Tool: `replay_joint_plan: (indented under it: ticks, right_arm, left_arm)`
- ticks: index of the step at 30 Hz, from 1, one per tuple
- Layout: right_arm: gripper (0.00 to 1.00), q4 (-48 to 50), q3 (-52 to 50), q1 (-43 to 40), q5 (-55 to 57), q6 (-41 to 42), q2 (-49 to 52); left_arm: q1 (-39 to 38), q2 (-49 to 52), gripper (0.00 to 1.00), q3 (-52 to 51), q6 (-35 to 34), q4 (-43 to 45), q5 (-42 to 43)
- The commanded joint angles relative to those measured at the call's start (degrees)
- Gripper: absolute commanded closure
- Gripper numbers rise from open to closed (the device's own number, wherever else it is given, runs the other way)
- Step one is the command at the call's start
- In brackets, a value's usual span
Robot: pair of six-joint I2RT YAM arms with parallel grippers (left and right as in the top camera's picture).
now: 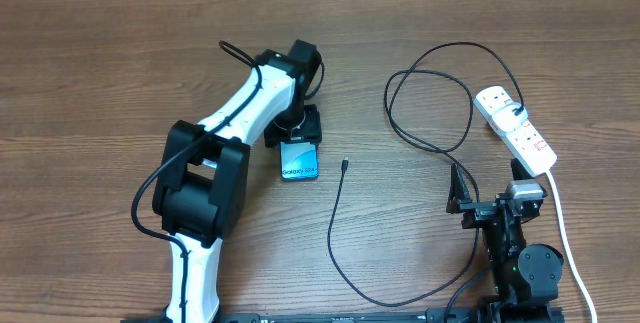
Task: Plug charger to phone and switch on socket
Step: 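Lift the smartphone with the left gripper and stand it upright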
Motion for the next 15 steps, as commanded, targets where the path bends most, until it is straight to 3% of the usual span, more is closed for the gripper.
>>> replay_joint_plan:
  ticks: [1,6,15]
  right_arm:
    - [0.0,0.39,-0.59,0.22,0.33,-0.24,-0.5]
    - [0.0,0.37,-0.59,0.22,0.33,-0.24,-0.5]
    - [0.0,0.37,-0.59,0.22,0.33,-0.26,-0.5]
  left_arm:
    - [2.43,-0.33,0.37,3.67,-0.17,-1.53,5.97]
    - [4.9,-0.33,0.36,5.16,-0.15,-2.93,14.91]
    - [11.39,-0.33,0.35,5.18,-0.15,-2.97,39.67]
